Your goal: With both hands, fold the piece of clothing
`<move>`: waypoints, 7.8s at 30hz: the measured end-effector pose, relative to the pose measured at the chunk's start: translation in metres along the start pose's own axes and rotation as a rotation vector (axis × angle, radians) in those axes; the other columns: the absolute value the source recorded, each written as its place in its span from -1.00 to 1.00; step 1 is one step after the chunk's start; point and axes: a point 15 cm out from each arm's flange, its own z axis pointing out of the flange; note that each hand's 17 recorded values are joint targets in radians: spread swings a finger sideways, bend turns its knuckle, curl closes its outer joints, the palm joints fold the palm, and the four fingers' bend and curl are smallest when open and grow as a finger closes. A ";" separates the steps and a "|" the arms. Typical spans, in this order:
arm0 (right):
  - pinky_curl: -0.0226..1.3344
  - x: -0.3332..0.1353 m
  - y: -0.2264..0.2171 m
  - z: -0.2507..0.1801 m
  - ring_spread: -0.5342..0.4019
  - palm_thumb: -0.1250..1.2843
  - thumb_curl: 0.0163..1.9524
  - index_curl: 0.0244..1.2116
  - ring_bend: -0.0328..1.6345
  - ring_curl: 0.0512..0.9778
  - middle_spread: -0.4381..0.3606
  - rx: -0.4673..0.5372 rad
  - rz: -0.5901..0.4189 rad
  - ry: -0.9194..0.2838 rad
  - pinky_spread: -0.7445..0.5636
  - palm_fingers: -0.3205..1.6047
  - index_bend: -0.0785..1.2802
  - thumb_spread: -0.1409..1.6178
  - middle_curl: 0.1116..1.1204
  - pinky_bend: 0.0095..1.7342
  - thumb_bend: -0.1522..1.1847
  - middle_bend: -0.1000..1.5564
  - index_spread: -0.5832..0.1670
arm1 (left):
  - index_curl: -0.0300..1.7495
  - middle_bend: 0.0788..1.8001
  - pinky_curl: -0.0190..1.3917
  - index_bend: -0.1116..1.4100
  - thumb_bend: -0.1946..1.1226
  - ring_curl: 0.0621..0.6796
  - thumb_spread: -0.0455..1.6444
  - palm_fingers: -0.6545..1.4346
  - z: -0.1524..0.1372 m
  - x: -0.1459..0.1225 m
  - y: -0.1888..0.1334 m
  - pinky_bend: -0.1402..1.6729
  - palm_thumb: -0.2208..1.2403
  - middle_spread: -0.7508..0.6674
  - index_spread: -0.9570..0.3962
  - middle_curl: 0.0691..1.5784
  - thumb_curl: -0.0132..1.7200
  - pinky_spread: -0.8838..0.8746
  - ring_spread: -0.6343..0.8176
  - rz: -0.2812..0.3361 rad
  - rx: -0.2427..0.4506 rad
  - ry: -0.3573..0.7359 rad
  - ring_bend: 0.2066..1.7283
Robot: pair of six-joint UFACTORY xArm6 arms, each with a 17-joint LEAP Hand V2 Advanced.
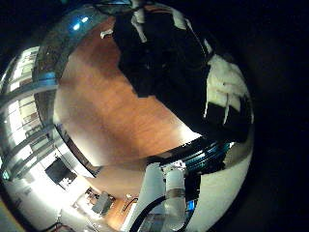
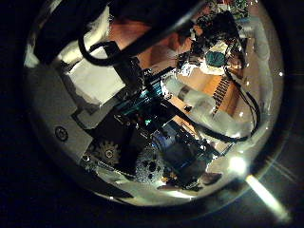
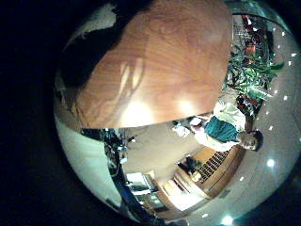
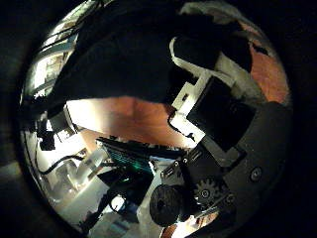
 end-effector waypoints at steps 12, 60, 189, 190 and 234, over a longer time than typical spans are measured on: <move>-0.16 0.010 0.031 -0.069 -0.36 0.39 -0.64 0.28 0.66 0.21 -0.37 0.164 -0.024 -0.031 -0.21 0.50 0.59 0.73 0.34 0.59 -0.76 0.57 -0.38 | 0.57 0.22 0.01 -0.28 -0.73 0.44 0.27 0.71 0.007 -0.003 0.033 0.52 0.37 -0.64 -0.72 0.13 -0.26 -0.63 -0.70 0.014 -0.001 0.001 0.62; -0.30 -0.033 -0.005 0.002 -0.38 0.42 -0.50 0.28 0.53 0.08 -0.49 0.174 -0.116 -0.026 -0.34 0.58 0.33 0.49 0.22 0.42 -0.67 0.42 -0.52 | 0.60 0.21 0.01 -0.31 -0.73 0.45 0.27 0.71 -0.011 -0.007 0.042 0.52 0.36 -0.65 -0.72 0.14 -0.27 -0.63 -0.71 -0.006 0.005 -0.003 0.61; -0.09 0.080 -0.027 -0.002 -0.35 0.60 -0.42 0.51 0.66 0.29 -0.33 0.080 -0.082 0.008 -0.27 0.46 0.50 0.48 0.40 0.52 -0.79 0.58 -0.39 | -0.65 -0.87 -0.52 -0.64 -0.73 -0.49 0.41 -0.37 0.121 -0.019 -0.038 -0.33 -0.41 0.55 0.44 -0.70 -0.66 0.54 0.47 -0.079 0.057 0.203 -0.37; -0.08 0.081 -0.027 -0.007 -0.35 0.60 -0.41 0.51 0.66 0.30 -0.33 0.092 -0.081 0.012 -0.27 0.46 0.50 0.48 0.40 0.52 -0.79 0.58 -0.38 | -0.64 -0.87 -0.52 -0.64 -0.73 -0.49 0.42 -0.37 0.124 -0.019 -0.041 -0.34 -0.41 0.55 0.44 -0.70 -0.66 0.54 0.47 -0.081 0.061 0.199 -0.37; -0.11 -0.344 -0.106 -0.127 -0.57 0.39 -0.48 0.19 0.48 0.15 -0.63 0.309 -0.768 0.128 -0.58 -0.36 -0.48 0.53 0.04 0.51 -0.79 -0.07 -0.59 | -0.59 -0.51 -0.24 -0.60 -0.74 0.12 0.42 0.02 0.104 -0.126 0.079 0.10 -0.56 -0.17 0.21 -0.34 -0.67 -0.44 -0.54 -0.443 0.303 0.295 0.18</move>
